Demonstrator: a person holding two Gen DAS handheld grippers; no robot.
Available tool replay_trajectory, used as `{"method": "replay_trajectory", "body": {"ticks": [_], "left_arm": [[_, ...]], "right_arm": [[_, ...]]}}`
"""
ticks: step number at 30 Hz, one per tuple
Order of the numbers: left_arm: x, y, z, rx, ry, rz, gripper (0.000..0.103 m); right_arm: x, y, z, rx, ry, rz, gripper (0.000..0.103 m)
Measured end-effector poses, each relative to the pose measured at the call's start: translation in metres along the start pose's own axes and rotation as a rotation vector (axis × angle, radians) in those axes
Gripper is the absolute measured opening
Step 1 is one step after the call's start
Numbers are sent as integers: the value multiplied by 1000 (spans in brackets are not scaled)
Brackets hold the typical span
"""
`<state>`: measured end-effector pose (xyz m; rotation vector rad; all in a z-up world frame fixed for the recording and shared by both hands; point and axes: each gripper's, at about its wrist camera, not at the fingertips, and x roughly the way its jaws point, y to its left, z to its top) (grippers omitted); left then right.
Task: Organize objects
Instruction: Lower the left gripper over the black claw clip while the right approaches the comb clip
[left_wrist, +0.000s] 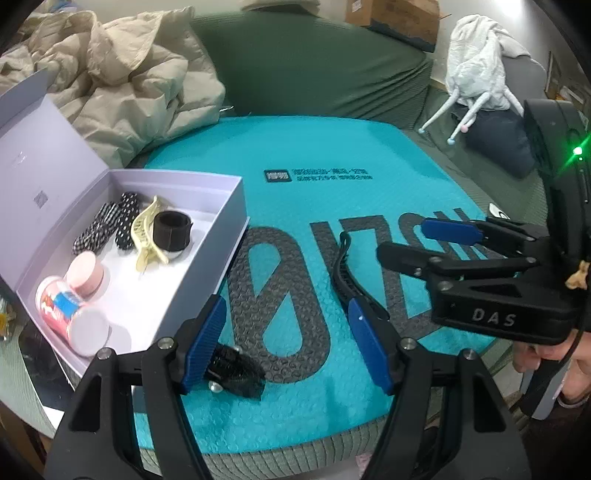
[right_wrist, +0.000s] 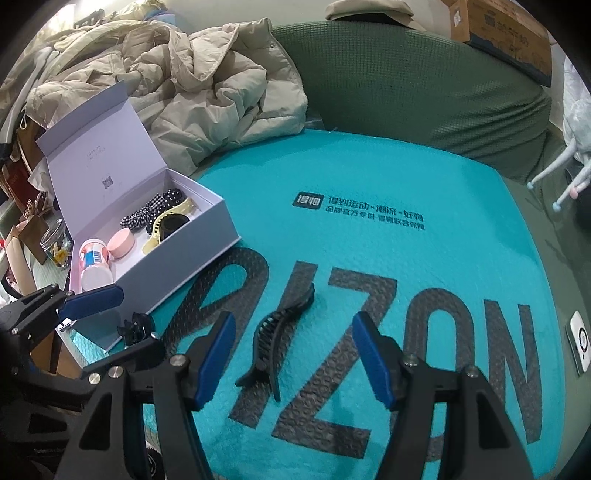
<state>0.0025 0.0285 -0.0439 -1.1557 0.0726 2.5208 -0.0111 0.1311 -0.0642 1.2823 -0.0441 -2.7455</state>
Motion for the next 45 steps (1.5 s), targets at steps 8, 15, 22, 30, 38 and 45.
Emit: {"method": "replay_trajectory", "body": {"ticks": [8,15,22,30,38,45], "left_arm": [[-8,-3,-13,-32,-12,62,68],[-4,-4,-27,-84,35,41,68],[6,6,-44,-154,80,44,68],[17,7,-52,-174,99,87,68],[27,14,-53,-216,102,109,68],[37,27,-51,-240,75,118,66]], "right_arm": [[0,-1,-16,-6,30,5,67],[0,-1,-33,-11,51,15,67],[3,0,-49,-9,62,36,67],[11,-1,-60,7,61,37,67],[17,0,-60,13,34,28,67],[28,7,-55,2,10,50,67]]}}
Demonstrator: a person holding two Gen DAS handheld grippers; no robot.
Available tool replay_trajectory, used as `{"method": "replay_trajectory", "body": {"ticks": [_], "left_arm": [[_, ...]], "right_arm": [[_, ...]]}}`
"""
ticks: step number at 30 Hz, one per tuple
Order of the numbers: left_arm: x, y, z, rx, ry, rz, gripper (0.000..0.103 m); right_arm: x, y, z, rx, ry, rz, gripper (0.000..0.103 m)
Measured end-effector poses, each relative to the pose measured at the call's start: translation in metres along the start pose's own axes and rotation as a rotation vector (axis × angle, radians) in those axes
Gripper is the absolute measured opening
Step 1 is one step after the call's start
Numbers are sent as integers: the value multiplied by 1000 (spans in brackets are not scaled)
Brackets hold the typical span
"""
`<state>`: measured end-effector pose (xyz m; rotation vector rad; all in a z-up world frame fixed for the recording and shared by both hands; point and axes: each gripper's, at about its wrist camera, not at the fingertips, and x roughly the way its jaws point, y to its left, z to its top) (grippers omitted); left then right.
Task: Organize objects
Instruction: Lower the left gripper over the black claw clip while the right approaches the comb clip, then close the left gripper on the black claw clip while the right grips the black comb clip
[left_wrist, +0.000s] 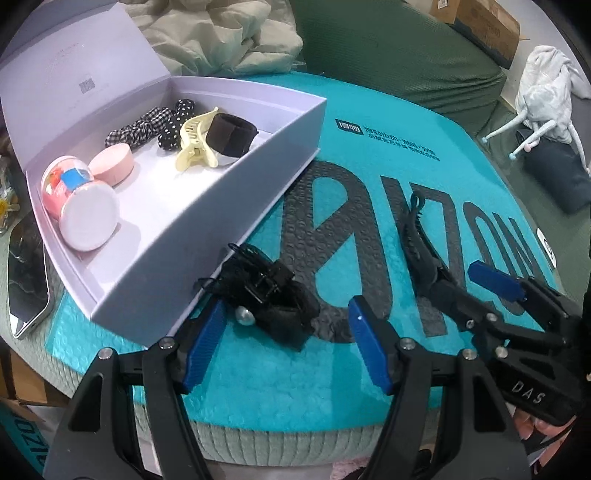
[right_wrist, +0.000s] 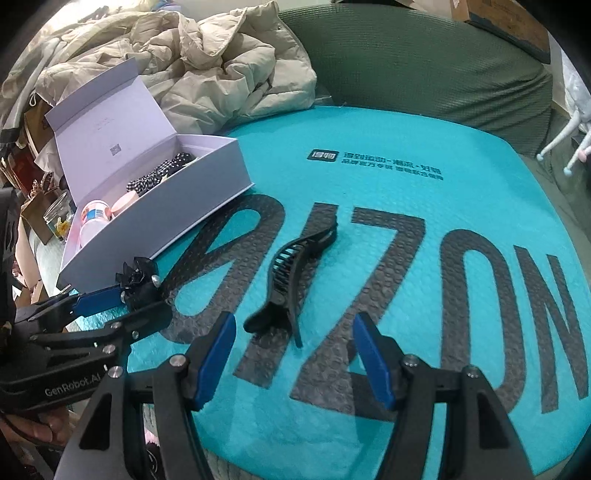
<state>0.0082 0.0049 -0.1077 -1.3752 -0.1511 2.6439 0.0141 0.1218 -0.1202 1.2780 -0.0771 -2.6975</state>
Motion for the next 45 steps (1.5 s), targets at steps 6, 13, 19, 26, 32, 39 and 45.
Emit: {"method": "replay_trajectory", "body": {"ticks": [6,13,19,26,32,39,45], "left_arm": [[2,-15,-1,35,3,-33,62],[9,-42,2,67,28,-103,61],[1,-48,2,66,0,-92,61],[-16,-37,18,145,-76,-4,68],[2,-24,24,186,-1,-40,69],[28,-25,33,181,108,-143,69],[37,-43,33,325,58,-107,69]], "right_arm": [[8,-4,-2,13,53,6,47],[-5,-21,-3,63,43,-12,38],[-8,-34,0,97,62,12,38],[-5,-20,19,64,82,26,53],[20,-13,26,28,160,-17,53],[35,-17,35,-10,209,-71,53],[45,-27,45,-35,200,-74,53]]}}
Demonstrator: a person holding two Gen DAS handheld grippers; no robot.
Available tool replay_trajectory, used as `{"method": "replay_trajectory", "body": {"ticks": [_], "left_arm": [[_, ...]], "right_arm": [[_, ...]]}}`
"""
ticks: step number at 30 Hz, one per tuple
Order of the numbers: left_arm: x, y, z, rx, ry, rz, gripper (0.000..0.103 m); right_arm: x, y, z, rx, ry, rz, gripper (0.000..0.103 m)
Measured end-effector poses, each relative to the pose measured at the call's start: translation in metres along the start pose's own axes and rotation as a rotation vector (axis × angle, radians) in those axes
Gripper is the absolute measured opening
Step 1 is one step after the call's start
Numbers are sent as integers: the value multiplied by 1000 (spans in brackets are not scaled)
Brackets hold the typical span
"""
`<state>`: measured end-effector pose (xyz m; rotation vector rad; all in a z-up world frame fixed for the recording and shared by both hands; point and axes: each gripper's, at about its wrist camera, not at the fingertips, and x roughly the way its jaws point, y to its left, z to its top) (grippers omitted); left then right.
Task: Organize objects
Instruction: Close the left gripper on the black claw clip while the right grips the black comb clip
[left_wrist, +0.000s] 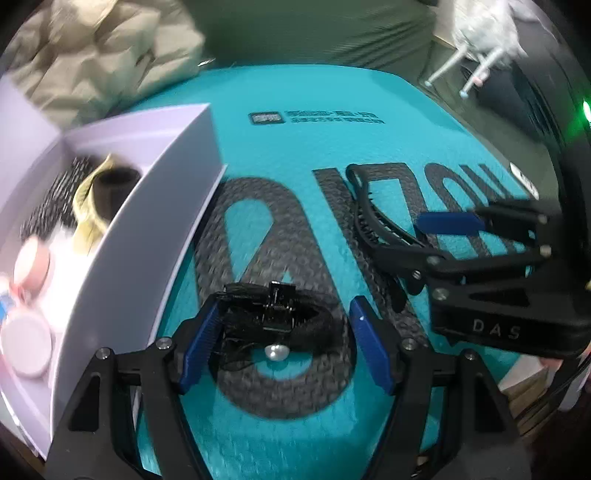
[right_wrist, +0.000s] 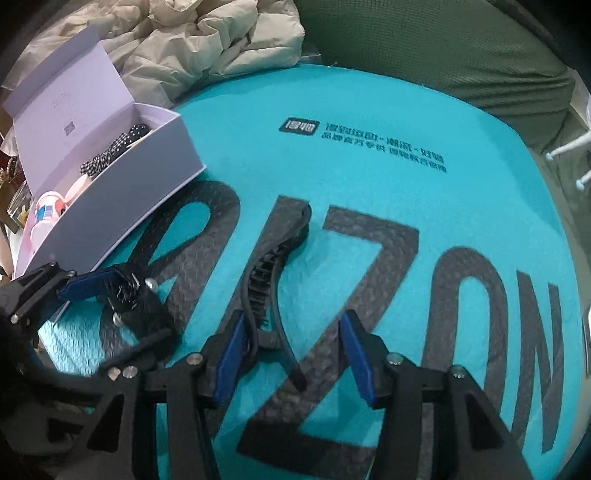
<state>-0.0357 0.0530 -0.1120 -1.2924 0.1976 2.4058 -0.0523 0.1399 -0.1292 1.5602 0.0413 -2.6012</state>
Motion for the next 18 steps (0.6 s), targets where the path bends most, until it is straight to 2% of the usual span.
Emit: {"method": "replay_trajectory", "body": {"ticks": [4,9,11,18], "left_arm": [[6,0,11,27,-8,-39,68],[16,4,29,32,-16,-85,56],[21,4,35,39,-12,-95,53],[22,14,42,1,33,-195,53]], "right_arm": [[8,0,14,-16,-8,6,51],[16,1,30,-9,-16,-3,37],[19,-2,35,1,-18,-15,28],[25,4,47,-16,-4,-25,26]]}}
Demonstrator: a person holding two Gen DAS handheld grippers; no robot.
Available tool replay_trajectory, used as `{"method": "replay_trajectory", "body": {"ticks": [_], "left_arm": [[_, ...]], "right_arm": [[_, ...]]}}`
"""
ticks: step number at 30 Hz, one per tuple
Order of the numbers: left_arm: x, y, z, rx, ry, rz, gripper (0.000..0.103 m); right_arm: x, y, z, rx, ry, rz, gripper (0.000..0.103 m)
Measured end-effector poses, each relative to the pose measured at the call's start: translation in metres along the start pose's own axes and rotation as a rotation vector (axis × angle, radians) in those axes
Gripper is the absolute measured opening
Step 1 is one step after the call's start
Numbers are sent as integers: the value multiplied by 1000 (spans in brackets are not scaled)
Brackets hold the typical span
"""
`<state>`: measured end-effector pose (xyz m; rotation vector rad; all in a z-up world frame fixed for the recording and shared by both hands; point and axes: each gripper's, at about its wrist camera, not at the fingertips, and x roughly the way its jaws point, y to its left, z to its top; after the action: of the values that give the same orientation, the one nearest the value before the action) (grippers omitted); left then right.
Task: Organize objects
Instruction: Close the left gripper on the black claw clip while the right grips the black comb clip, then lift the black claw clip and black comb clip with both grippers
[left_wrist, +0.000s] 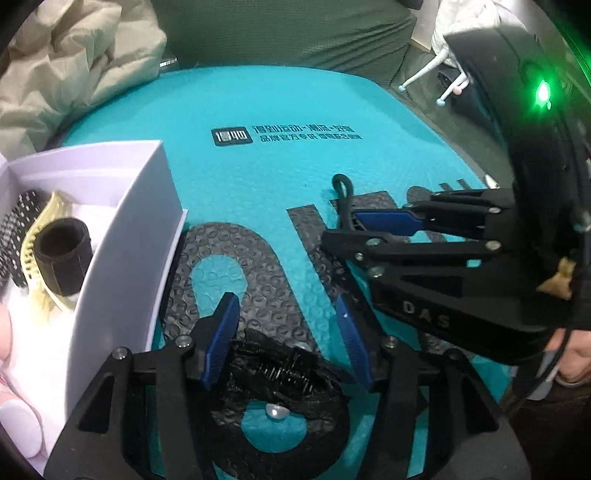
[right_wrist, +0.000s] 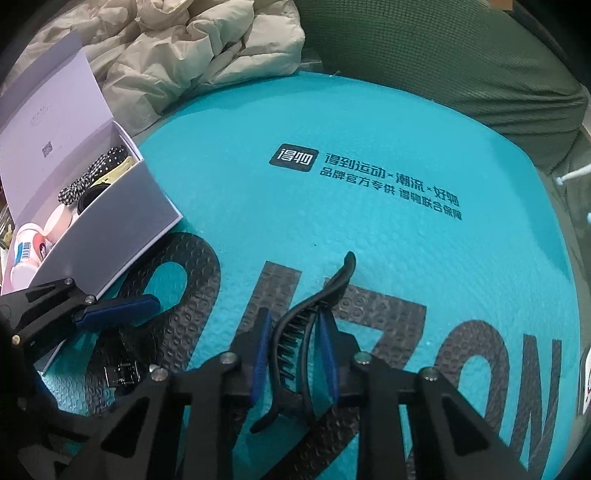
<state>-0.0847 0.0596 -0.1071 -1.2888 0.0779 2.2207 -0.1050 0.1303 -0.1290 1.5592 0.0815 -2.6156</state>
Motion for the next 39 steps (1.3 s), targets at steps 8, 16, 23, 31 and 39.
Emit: {"method": "replay_trajectory", "body": {"ticks": [8,16,23,31,39], "left_arm": [[-10,-3,-15,32,27,18,54],[-18,-5,-25,60,14,31,54],[-22,-2,-24,45,23,0,55],[-21,-2,-29,46,2,-10,56],[-16,-6,-27,92,-2,19,40]], "right_arm": [[-5,-1,-6,2,12,12,30],[-9,5,-13,-19,17,26,44],[-12,3,-18,-26,11,35,44],[-17,3,-23,-38,2,61,25],[-23,2,-23,-51,-18,92,18]]}}
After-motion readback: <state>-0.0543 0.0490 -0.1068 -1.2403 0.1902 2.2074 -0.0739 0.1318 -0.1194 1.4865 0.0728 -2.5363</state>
